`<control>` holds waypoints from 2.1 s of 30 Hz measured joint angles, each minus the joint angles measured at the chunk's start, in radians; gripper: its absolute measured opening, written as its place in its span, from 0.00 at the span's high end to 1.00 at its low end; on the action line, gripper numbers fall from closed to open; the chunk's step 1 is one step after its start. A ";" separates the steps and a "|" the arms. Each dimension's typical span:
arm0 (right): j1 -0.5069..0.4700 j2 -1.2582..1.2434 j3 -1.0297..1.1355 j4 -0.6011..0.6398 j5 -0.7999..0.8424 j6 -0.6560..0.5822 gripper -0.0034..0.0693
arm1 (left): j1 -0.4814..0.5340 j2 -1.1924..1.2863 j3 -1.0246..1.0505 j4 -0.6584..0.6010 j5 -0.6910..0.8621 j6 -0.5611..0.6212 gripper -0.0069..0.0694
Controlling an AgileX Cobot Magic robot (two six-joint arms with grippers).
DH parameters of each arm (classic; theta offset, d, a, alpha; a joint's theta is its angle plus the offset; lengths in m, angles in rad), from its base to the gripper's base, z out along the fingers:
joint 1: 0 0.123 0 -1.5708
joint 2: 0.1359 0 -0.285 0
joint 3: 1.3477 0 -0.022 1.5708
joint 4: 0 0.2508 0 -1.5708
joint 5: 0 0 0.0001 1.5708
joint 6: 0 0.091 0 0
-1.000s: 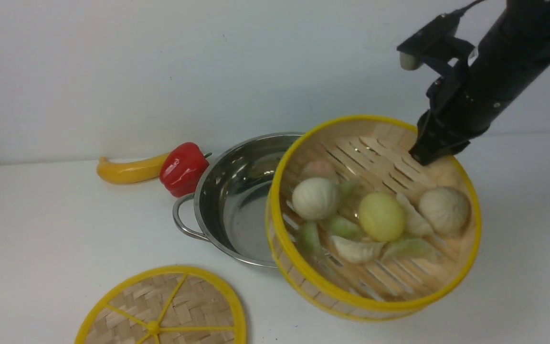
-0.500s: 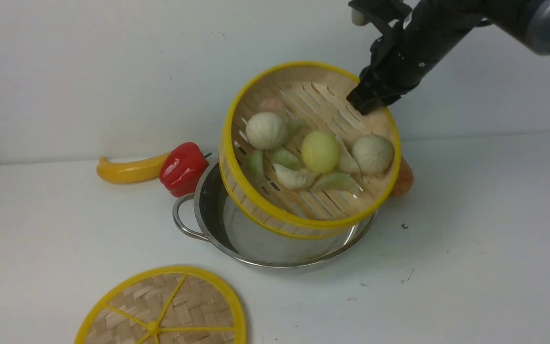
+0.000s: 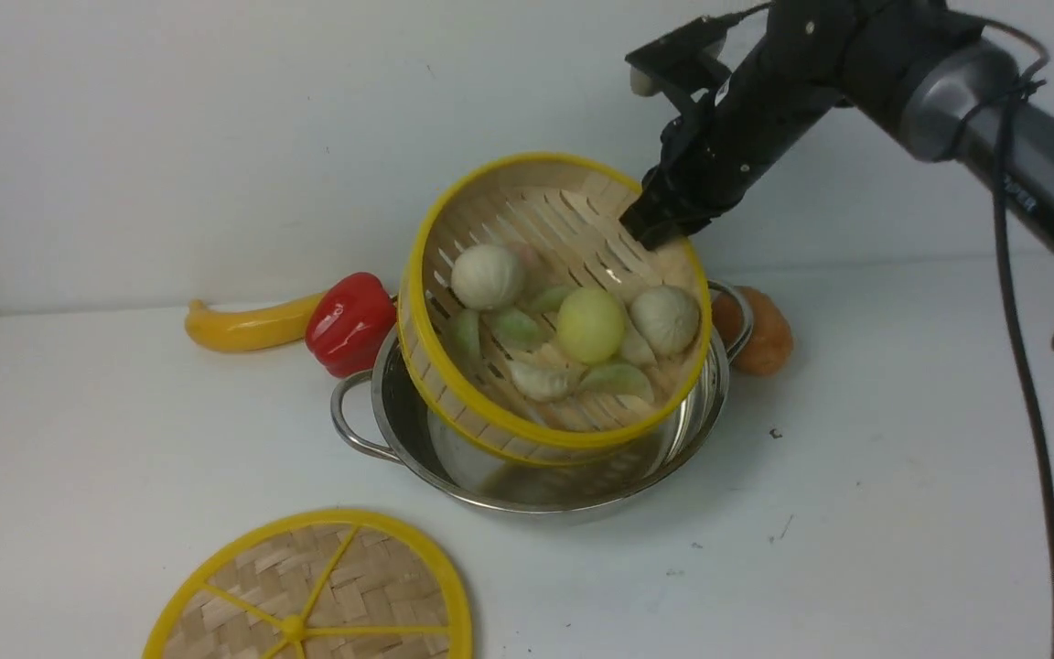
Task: Place the steamer in the pot on the white table, and put the lid on the steamer.
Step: 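Place the bamboo steamer basket of food into the steel pot with the right gripper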
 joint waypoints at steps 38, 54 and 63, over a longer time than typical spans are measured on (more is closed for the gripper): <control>0.010 0.118 -0.012 -0.047 -0.033 0.019 0.87 | 0.000 0.000 0.000 0.000 0.000 0.000 0.30; 0.011 0.116 -0.013 -0.038 -0.014 0.014 0.45 | 0.000 0.000 0.000 0.000 0.000 0.000 0.30; 0.011 0.076 -0.015 -0.042 -0.014 -0.004 0.51 | 0.000 0.000 0.000 0.000 0.000 0.000 0.30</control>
